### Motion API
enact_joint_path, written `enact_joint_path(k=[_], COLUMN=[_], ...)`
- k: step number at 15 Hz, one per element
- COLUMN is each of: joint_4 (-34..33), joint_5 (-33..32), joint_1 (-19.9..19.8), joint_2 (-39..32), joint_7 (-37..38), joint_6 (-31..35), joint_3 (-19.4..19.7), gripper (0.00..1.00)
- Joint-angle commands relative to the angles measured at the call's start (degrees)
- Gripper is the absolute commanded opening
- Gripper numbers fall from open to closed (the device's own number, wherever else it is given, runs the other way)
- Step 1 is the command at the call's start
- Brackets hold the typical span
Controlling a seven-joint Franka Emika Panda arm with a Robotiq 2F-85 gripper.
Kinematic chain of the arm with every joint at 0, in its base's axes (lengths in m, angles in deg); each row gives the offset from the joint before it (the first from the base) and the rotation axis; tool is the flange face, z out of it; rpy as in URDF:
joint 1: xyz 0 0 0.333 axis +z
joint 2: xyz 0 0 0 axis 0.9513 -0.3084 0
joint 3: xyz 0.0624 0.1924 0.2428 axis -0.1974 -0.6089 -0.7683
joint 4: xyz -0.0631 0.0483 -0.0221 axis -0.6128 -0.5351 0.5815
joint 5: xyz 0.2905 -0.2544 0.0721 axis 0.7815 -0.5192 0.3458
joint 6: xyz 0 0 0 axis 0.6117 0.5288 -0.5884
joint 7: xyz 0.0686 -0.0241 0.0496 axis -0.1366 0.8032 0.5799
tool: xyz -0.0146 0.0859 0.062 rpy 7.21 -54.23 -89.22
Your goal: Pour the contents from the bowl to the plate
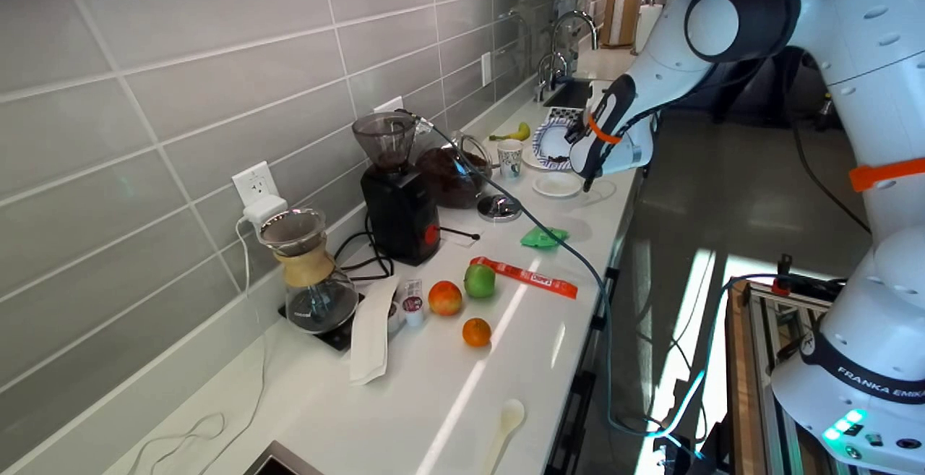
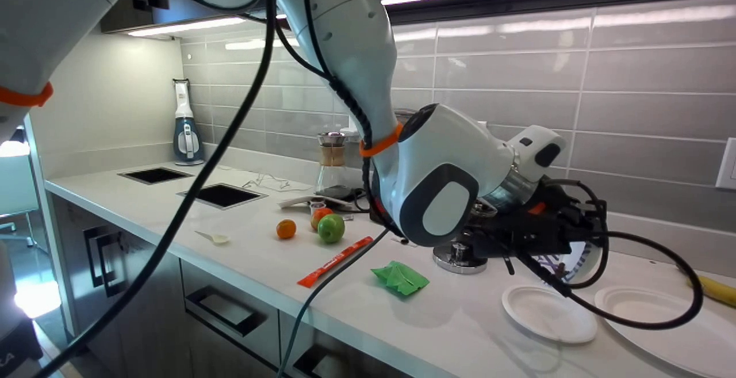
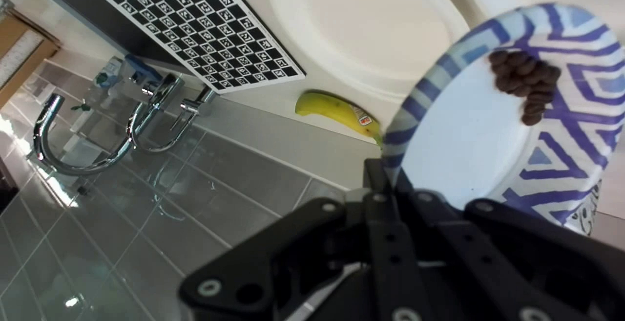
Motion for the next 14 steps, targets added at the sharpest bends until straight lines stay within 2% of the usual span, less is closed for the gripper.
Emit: enact_joint_path(k=[1, 6, 14], joint_4=[-0.1, -0.3, 0.3], joint_5=[-2.4, -1.0, 0.3], joint_1=[4.9, 7.9, 8.4], joint_2=[-3.8, -7.7, -11.5], joint_7=[4.7, 4.0, 2.7], joint_6=[6.2, 15.9, 27.2], joint_3=[6.0, 9.4, 10.2], gripper=[0.01, 0.01, 0.01])
